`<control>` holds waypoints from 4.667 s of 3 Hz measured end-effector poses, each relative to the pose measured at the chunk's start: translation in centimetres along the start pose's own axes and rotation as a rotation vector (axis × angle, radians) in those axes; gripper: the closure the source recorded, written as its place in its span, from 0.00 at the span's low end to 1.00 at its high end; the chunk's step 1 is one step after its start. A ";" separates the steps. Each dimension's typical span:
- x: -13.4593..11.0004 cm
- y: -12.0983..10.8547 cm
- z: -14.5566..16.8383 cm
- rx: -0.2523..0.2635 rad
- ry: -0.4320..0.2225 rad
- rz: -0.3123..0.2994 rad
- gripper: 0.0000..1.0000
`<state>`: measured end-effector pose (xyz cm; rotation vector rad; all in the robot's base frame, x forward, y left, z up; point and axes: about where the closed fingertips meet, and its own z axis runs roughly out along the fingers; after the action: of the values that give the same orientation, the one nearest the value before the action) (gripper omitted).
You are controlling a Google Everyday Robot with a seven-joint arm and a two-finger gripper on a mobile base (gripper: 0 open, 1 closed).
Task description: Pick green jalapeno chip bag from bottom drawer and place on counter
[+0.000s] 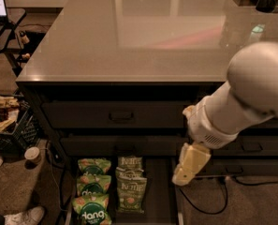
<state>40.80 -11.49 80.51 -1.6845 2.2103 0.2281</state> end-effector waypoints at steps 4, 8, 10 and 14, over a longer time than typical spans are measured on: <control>0.6 2.0 14.0 -0.106 -0.107 0.048 0.00; 1.3 4.8 28.7 -0.199 -0.227 0.158 0.00; 0.4 2.3 37.3 -0.154 -0.306 0.169 0.00; 4.2 -1.4 48.8 -0.196 -0.251 0.246 0.00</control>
Offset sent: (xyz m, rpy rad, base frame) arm 0.0191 0.0527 -0.1497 0.1448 0.1088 0.0282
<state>49.83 0.70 33.95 -1.3809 2.2558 0.6992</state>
